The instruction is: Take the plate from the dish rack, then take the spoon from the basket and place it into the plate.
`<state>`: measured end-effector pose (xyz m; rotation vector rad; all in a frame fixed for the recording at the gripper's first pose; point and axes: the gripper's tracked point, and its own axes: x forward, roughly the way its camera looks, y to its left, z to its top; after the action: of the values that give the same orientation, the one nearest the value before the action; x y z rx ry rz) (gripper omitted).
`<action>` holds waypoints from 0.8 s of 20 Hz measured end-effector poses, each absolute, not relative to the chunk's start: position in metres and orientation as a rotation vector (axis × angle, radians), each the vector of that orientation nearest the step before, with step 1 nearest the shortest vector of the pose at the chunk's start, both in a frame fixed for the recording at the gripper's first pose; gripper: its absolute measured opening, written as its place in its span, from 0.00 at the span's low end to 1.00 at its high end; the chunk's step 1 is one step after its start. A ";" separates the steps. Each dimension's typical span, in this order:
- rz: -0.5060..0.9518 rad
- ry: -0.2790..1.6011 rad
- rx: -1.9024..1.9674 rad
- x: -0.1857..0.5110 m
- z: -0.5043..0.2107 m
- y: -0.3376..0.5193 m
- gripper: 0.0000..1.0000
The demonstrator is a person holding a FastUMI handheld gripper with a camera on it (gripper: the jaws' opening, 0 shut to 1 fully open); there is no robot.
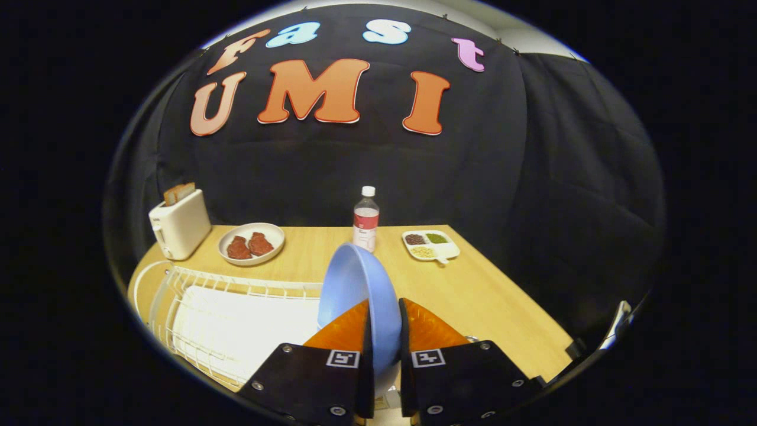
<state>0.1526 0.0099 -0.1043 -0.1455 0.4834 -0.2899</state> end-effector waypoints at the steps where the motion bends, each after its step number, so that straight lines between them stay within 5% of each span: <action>1: -0.292 0.481 -0.173 0.154 -0.100 0.014 0.14; 16: -0.322 0.360 -0.427 0.162 -0.050 0.041 0.11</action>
<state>0.1625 0.0412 -0.0503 -0.4269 0.3604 -0.3223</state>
